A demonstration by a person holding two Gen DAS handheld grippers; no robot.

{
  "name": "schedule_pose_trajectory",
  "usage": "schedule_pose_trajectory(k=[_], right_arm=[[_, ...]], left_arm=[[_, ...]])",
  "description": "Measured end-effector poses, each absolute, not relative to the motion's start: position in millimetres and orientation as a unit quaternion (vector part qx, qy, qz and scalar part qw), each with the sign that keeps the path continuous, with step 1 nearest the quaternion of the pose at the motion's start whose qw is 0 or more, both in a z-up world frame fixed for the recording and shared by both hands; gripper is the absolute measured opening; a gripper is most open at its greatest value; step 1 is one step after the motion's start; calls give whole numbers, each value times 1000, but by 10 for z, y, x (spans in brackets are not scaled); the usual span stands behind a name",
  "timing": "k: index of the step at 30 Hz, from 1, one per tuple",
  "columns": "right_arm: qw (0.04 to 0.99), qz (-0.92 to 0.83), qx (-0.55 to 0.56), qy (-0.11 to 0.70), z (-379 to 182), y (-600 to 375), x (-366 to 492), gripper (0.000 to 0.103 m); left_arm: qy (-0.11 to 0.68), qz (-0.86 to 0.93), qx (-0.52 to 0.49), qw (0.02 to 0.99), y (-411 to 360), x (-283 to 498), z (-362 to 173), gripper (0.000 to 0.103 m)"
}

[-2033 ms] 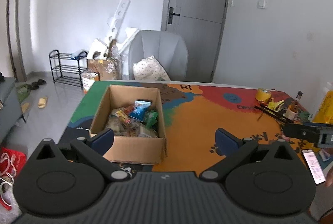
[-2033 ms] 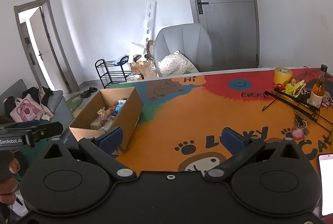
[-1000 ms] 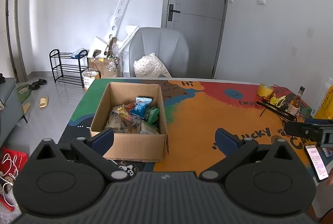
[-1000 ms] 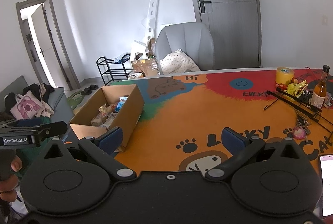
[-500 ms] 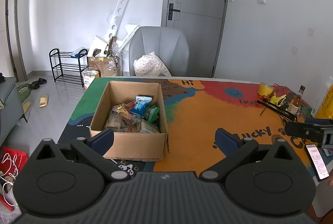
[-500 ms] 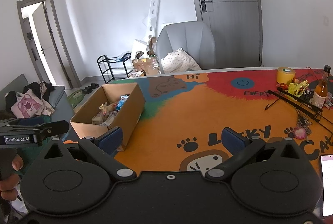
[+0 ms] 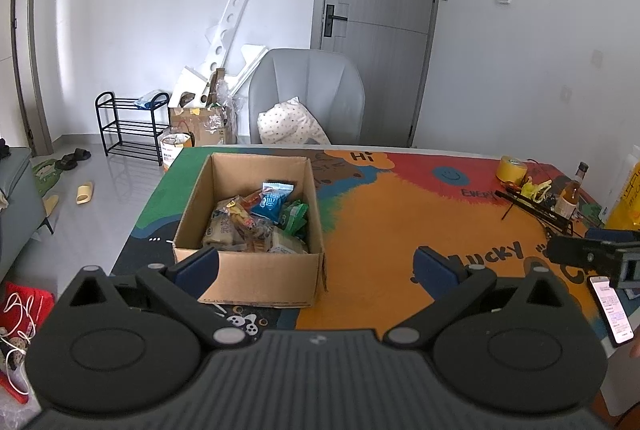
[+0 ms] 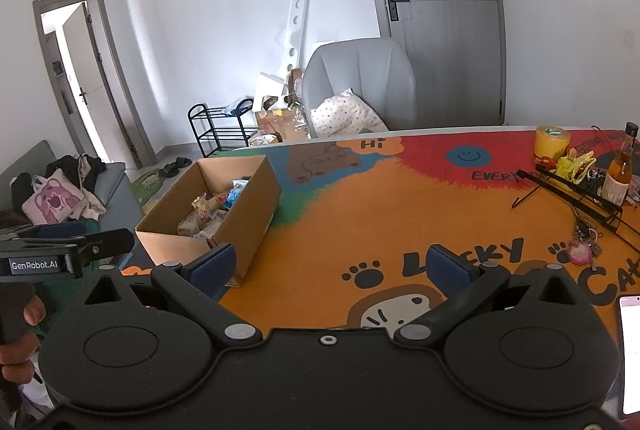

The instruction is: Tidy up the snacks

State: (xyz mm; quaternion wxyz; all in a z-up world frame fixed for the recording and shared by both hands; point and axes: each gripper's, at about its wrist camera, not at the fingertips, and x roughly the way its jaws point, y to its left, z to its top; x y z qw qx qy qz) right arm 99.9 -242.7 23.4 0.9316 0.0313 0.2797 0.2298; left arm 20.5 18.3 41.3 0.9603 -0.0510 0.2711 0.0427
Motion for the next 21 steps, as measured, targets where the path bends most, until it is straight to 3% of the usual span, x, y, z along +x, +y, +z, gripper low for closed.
schedule_pose_trajectory(k=[21], right_arm=[[931,232,31,279,237,-2432,1004,103]], left_arm=[[267,35,-43,962,160,189,436,103]])
